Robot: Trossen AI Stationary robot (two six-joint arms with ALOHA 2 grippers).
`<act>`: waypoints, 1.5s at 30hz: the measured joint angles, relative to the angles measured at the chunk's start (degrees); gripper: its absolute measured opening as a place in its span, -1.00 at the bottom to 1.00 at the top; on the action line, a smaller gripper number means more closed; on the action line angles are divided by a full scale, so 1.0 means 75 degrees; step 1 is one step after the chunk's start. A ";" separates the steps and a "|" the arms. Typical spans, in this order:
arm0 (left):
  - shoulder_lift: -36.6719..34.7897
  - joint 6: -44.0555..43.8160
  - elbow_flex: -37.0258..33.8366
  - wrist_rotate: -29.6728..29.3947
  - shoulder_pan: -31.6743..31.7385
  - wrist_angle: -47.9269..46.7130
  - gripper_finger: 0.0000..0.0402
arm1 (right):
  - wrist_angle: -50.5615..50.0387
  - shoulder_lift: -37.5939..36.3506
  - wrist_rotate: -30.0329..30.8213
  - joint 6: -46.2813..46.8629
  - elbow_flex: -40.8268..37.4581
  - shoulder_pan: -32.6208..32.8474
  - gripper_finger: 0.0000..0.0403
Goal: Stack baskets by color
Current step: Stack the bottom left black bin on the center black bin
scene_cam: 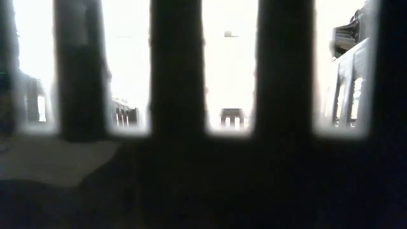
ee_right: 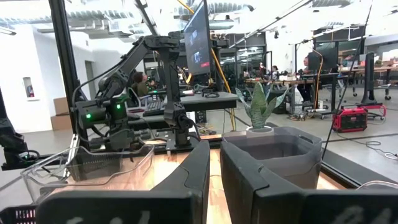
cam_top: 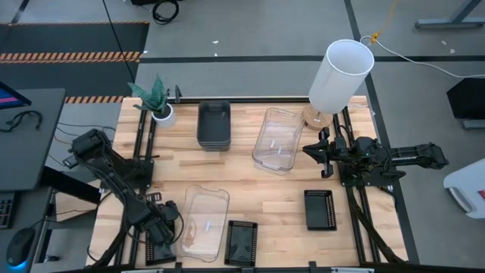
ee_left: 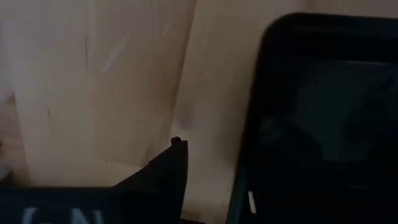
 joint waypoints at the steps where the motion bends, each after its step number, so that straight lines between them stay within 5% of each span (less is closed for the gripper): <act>1: 0.0046 0.0003 0.0000 0.0021 0.0000 0.0003 -0.24 | 0.0000 0.0000 0.0000 0.0002 0.0000 0.0000 -0.78; 13: 0.0093 0.0044 0.0015 0.0217 0.0000 -0.0052 -0.95 | 0.0000 0.0000 0.0000 0.0000 0.0000 -0.0001 -0.78; 23: -0.0267 0.0171 0.0015 0.0407 0.0012 -0.0539 -0.98 | -0.0002 0.0000 0.0000 0.0002 0.0000 0.0001 -0.78; 45: -0.3804 0.0518 0.0000 0.0362 0.0664 -0.2148 -1.00 | -0.0001 0.0000 0.0000 0.0000 0.0000 0.0001 -0.78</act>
